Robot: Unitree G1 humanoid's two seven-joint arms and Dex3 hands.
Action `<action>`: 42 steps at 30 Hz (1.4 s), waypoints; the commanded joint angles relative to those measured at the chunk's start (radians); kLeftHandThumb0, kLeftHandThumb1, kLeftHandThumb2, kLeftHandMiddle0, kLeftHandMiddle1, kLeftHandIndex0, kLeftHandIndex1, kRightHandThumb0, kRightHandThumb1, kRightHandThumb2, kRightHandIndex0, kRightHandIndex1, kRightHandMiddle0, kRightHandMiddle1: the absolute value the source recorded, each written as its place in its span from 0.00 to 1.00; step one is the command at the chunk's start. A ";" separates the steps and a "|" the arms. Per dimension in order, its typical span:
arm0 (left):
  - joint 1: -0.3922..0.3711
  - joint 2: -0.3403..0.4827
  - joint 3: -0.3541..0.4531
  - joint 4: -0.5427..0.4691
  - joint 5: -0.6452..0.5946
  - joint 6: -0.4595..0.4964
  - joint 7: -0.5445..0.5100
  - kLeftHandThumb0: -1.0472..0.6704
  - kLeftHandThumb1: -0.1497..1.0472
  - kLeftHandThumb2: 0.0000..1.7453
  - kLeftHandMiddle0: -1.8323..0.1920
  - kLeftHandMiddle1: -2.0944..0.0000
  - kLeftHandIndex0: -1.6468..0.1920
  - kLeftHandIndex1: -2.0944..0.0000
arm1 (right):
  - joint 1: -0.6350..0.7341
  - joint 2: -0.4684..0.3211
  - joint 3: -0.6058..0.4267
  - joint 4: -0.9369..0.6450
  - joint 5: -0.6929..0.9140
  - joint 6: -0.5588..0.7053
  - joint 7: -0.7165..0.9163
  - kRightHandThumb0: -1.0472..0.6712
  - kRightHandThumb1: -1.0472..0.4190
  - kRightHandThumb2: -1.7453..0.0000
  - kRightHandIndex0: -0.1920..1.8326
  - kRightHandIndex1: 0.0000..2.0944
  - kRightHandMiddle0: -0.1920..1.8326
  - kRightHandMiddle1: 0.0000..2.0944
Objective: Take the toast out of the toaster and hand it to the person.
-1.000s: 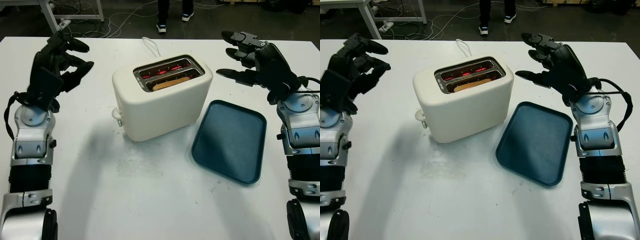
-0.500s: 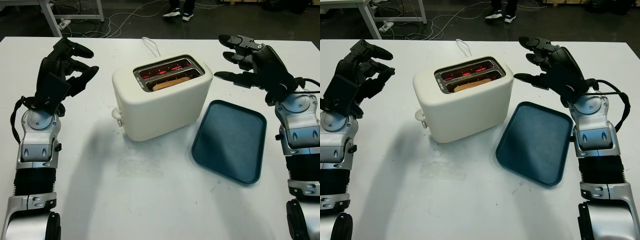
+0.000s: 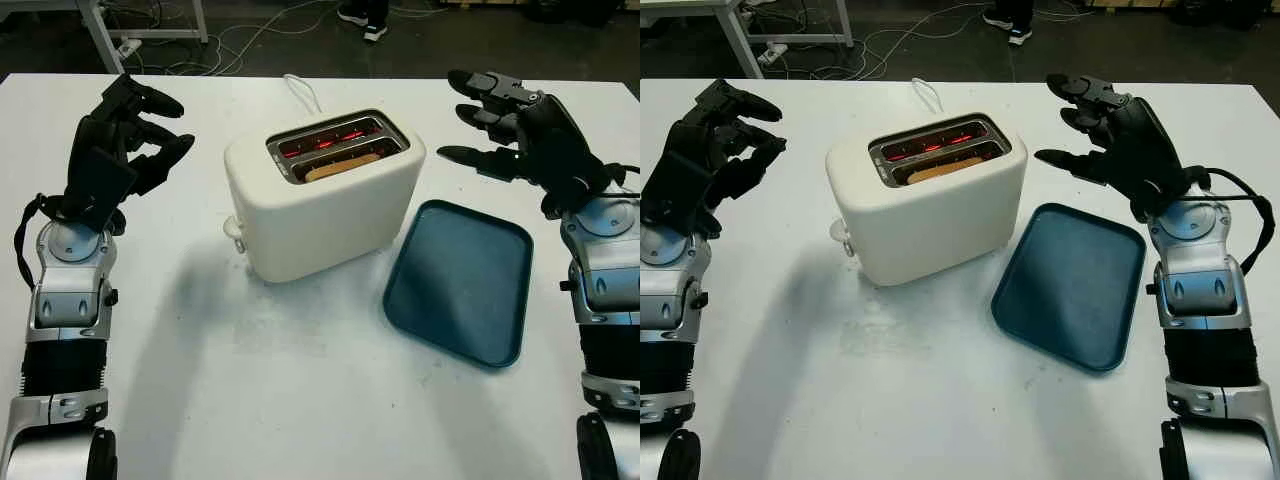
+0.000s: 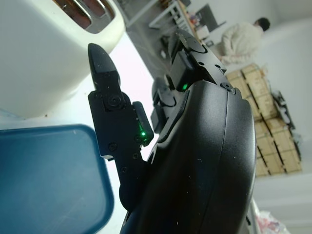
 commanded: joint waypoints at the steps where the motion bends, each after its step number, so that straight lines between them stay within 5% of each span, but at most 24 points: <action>1: 0.003 0.012 0.001 -0.007 0.009 0.012 0.000 0.00 0.89 0.12 0.77 0.25 0.75 0.29 | 0.004 -0.004 -0.011 -0.025 0.015 0.032 0.002 0.36 0.12 1.00 0.32 0.01 0.30 0.00; 42: -0.004 0.006 0.004 0.003 -0.003 0.016 -0.005 0.00 0.89 0.11 0.77 0.25 0.74 0.29 | -0.021 0.002 0.005 -0.035 0.031 0.074 -0.001 0.40 0.13 1.00 0.31 0.00 0.29 0.00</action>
